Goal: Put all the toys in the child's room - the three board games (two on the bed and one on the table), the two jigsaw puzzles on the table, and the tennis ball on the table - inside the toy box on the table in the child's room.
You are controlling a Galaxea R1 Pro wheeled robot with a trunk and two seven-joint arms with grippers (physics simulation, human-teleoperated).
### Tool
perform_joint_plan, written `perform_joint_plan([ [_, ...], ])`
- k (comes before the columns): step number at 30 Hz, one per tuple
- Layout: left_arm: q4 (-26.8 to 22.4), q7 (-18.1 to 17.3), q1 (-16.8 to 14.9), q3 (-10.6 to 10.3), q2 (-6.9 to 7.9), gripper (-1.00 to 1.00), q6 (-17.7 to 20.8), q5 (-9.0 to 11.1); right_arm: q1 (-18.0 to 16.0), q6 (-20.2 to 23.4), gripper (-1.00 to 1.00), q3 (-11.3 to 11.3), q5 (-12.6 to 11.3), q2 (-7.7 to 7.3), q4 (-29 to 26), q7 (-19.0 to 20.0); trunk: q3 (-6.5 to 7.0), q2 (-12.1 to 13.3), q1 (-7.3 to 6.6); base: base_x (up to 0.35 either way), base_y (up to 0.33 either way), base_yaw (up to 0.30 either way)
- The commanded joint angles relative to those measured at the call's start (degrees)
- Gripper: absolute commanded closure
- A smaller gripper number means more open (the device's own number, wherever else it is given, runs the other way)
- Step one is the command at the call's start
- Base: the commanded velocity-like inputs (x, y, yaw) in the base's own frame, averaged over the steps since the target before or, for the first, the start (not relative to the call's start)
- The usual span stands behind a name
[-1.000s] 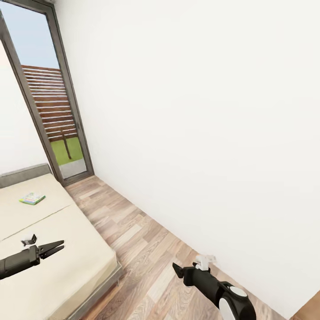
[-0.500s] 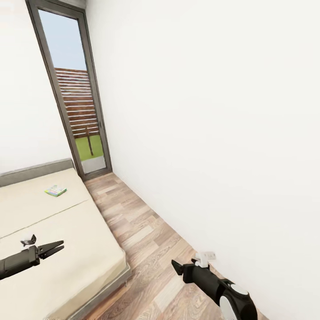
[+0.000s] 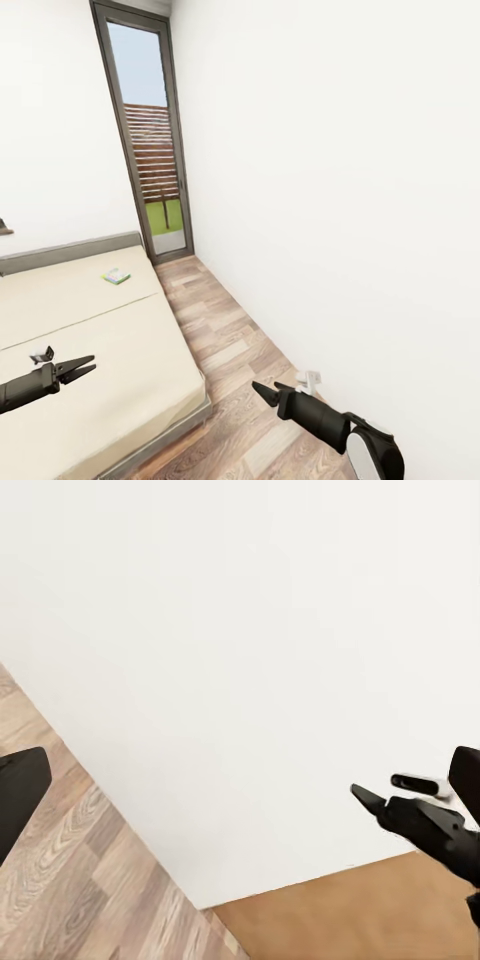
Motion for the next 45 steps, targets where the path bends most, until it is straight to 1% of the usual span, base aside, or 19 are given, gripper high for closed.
perform_joint_plan([
  [1, -0.33, -0.25, -0.03, -0.01, 0.0, -1.0, 1.16, -0.08, -0.06, 0.64, -1.0, -0.56, -0.83, 0.1, -0.04, 0.29, -0.18, -0.13, 0.04, 0.03, -0.028, 0.266],
  [3, -0.95, -0.25, 0.2, -0.03, -0.09, -1.0, 2.15, -0.15, -0.09, 1.09, -1.0, -1.39, -1.87, 0.18, -0.02, 0.82, -0.26, -0.13, 0.04, 0.019, -0.018, 0.26],
  [9, -1.92, -0.25, 1.04, 0.01, -0.15, -1.0, 2.84, -0.28, -0.13, 1.52, -1.0, -2.05, -2.73, 0.58, -0.01, 1.31, -0.56, -0.13, 0.04, 0.007, -0.007, 0.253],
  [16, -2.1, -0.25, 1.28, -0.03, -0.2, -1.0, 2.96, -0.31, -0.14, 1.6, -1.0, -2.15, -2.92, 0.85, -0.01, 1.42, -0.93, -0.13, 0.04, 0.001, -0.001, 0.249],
  [28, -2.02, -0.25, 1.32, -0.01, -0.07, -1.0, 2.99, -0.55, -0.13, 1.62, -1.0, -2.69, -3.12, 0.02, -0.01, 1.5, -1.56, -0.13, 0.04, 0.0, 0.0, 0.249],
  [39, -1.99, -0.25, 1.33, -0.06, -0.26, -1.0, 2.99, -0.56, -0.14, 1.64, -1.0, -2.64, -3.11, -0.05, -0.01, 1.47, -2.14, -0.13, 0.04, 0.0, -0.001, 0.248],
  [45, -1.99, -0.25, 1.33, -0.06, -0.32, -1.0, 2.99, -0.58, -0.12, 1.62, -1.0, -2.39, -3.04, 0.03, -0.01, 1.47, -2.46, -0.13, 0.04, 0.031, -0.091, 0.246],
])
